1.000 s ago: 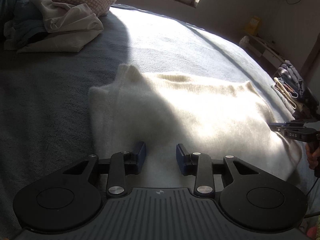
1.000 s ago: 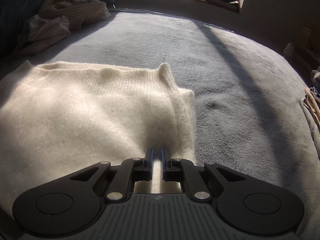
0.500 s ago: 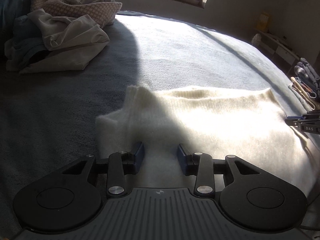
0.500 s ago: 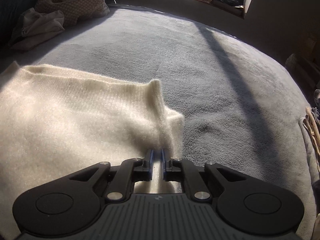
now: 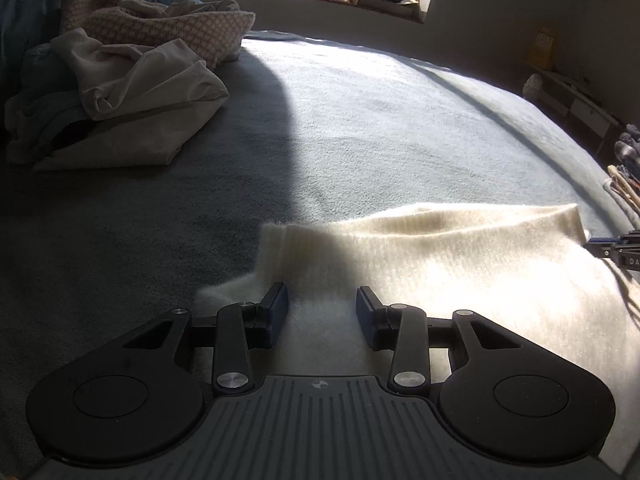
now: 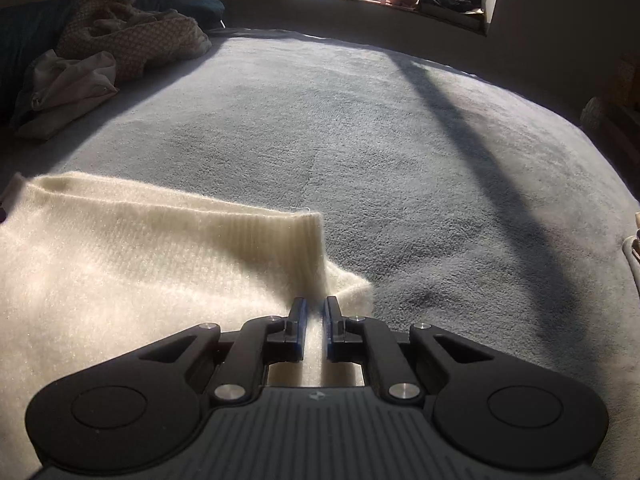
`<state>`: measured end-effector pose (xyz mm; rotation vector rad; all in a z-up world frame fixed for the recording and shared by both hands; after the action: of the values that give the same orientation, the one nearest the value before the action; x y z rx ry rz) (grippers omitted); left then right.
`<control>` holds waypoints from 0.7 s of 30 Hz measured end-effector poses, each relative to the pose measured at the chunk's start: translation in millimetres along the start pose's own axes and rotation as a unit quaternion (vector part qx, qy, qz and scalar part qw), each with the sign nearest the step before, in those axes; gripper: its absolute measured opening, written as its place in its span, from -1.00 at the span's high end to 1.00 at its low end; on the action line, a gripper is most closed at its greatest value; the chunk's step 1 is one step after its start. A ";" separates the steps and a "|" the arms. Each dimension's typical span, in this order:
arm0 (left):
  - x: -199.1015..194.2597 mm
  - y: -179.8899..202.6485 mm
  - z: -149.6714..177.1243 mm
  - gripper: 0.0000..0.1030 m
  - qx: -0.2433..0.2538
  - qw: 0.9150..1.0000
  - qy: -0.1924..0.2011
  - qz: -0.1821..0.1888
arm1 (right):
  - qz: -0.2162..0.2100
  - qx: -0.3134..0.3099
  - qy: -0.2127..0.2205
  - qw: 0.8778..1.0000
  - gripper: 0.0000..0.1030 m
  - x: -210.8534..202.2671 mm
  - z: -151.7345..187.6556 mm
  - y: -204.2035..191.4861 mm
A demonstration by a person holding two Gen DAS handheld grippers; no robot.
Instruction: Fold clothes
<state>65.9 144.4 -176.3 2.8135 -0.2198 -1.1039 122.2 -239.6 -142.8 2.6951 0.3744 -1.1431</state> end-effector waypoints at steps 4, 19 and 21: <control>0.3 -2.3 0.6 0.25 -0.010 1.000 0.004 0.004 | -0.002 0.001 0.000 1.000 0.85 -0.4 0.3 -0.2; 0.6 -2.4 0.4 0.24 -0.020 1.000 0.010 0.006 | 0.002 0.008 0.017 1.000 0.84 -2.0 2.4 -1.2; 0.8 -2.7 0.5 0.24 -0.020 1.000 0.011 0.006 | 0.002 0.007 0.019 1.000 0.84 -2.5 3.0 -1.5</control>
<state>66.3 147.0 -177.6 2.7832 -0.2105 -1.0612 118.0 -239.4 -143.2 2.7326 0.3666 -1.0981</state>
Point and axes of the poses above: each gripper's, at about its wrist camera, not at the fingertips, and x roughly the way its jaws point, y to its right, z to its underside, the point moved 10 cm from there along x, roughly the way its jaws point, and after that the axes turned 2 degrees about y, right-handed, at the moved point
